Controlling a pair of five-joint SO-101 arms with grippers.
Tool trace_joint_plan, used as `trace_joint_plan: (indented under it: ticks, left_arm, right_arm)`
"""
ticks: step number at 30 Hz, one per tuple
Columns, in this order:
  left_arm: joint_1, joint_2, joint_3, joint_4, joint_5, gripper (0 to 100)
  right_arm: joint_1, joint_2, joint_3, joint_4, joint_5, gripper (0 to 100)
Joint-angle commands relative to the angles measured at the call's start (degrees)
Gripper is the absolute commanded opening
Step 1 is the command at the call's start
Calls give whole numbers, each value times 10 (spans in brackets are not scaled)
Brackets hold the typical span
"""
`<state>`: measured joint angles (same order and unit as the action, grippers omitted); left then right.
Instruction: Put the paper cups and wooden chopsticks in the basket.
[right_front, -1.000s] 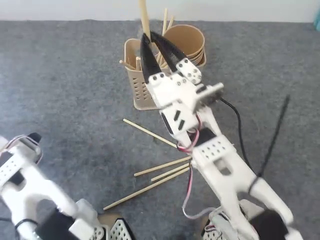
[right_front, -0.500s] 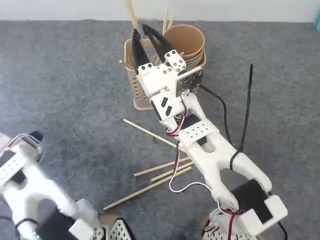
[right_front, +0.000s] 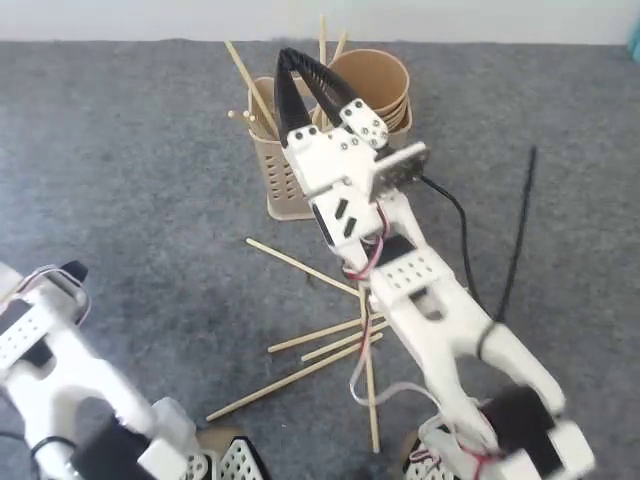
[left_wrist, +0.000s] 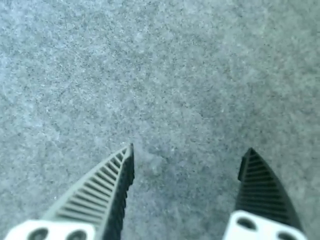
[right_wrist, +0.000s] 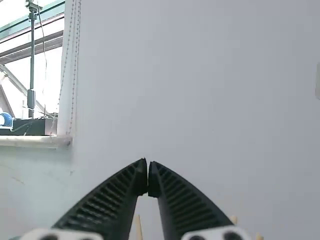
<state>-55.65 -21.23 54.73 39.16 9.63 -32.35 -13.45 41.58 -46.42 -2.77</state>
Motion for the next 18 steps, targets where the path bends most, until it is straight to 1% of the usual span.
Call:
trace_joint_plan:
  ticks: [1, 3, 4, 7, 12, 18]
  left_arm:
    - [5, -6, -2, -17, 4, 320]
    - [5, -6, -2, -17, 4, 320]
    - [6, -6, -2, -17, 4, 320]
    - [7, -6, -2, -17, 4, 320]
    - [29, -2, -1, -13, 2, 320]
    - [79, -6, 7, 23, -1, 320]
  right_arm:
    - [10, -173, 31, 213, -4, 9]
    - [12, -236, 32, 356, -11, 9]
    - [12, -266, 32, 419, -27, 9]
    - [13, -342, 32, 562, -72, 9]
    - [12, -416, 32, 720, -91, 9]
    - [22, -445, 35, 854, -135, 9]
